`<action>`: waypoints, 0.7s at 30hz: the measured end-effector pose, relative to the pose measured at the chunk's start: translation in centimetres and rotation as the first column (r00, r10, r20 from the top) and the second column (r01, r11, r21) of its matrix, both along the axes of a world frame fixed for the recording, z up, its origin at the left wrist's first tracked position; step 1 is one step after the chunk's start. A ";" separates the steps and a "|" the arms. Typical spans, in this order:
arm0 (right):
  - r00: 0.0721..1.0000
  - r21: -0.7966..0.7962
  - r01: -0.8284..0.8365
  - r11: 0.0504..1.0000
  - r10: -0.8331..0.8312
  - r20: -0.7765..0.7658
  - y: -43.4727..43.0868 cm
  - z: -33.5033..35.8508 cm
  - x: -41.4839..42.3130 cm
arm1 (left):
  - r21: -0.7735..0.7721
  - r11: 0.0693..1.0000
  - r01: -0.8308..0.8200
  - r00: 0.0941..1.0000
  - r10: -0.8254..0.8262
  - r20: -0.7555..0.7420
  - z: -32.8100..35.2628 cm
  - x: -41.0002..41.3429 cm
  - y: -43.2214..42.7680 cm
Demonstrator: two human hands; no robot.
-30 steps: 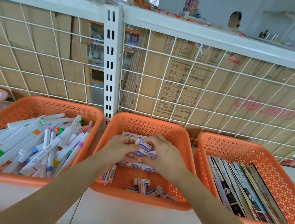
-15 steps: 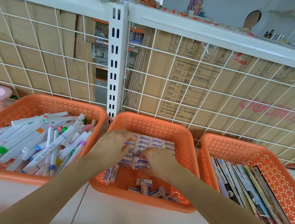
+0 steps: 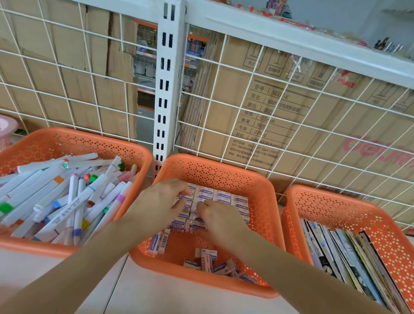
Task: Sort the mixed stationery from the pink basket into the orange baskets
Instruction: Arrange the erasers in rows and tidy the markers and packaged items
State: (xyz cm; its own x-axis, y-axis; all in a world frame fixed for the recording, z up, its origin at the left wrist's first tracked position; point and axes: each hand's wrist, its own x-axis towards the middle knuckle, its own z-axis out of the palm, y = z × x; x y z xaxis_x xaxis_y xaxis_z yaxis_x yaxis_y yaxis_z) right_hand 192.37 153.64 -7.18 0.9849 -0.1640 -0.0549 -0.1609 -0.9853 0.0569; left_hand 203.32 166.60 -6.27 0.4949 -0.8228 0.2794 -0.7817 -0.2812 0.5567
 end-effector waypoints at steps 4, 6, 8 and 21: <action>0.998 0.103 -0.052 0.993 0.049 0.033 0.6 0.3 0.2 | -0.045 0.999 0.005 0.999 -0.008 -0.054 0.1 0.1 0.0; 0.993 0.257 -0.114 0.960 0.116 0.009 1.4 0.4 0.7 | -0.071 0.997 0.001 0.997 -0.006 -0.075 0.1 0.3 0.1; 0.979 0.312 -0.174 0.934 0.198 -0.048 2.1 0.2 1.4 | -0.090 0.996 0.000 0.996 -0.008 -0.087 0.1 0.3 0.1; 0.984 0.407 -0.132 0.904 0.167 -0.053 1.1 0.4 1.3 | -0.087 0.996 0.006 0.991 -0.017 -0.129 0.0 0.4 0.3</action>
State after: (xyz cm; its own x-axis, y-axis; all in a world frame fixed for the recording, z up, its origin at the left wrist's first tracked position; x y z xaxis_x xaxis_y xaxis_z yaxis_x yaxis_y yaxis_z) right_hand 193.70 154.71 -6.75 0.9850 0.0382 -0.1686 -0.0218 -0.9401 -0.3403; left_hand 203.74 166.92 -6.23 0.5220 -0.8045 0.2835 -0.7042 -0.2189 0.6754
